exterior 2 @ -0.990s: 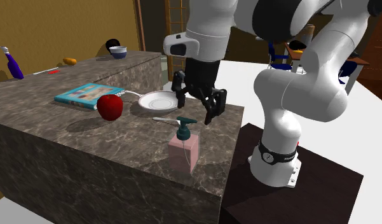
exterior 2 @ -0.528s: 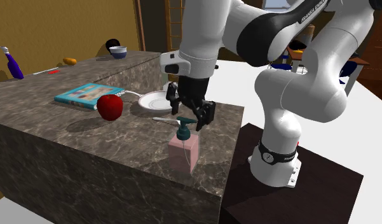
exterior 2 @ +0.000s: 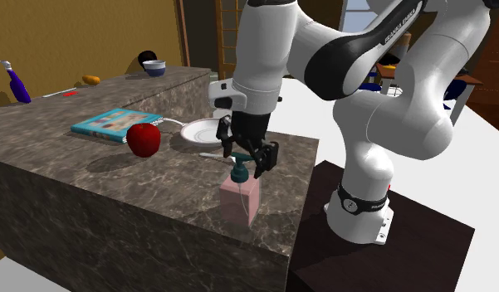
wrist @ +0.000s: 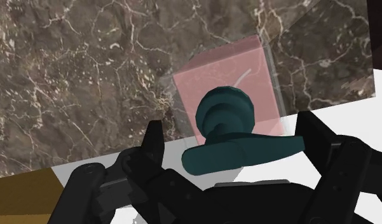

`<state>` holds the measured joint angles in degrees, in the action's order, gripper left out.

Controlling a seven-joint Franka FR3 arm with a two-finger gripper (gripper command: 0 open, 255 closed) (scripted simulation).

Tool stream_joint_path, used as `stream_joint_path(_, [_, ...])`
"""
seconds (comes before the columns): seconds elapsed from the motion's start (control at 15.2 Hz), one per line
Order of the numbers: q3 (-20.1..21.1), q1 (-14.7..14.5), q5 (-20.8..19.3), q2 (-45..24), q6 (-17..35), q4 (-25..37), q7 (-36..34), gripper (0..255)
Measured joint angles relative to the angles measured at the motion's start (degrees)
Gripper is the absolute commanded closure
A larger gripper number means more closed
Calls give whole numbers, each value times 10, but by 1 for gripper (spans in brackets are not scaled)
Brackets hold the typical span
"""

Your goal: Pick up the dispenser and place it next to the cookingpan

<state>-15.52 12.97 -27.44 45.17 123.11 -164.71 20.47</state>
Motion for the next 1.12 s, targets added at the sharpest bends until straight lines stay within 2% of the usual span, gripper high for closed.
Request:
stream_joint_path(0.13, [0,0,0,0,0,0,0,0])
stream_joint_path(0.2, [0,0,0,0,0,0,0,255])
stream_joint_path(0.86, [0,0,0,1,0,1,0,255])
stream_joint_path(1.12, [6,-4,10,13,-29,17,6,255])
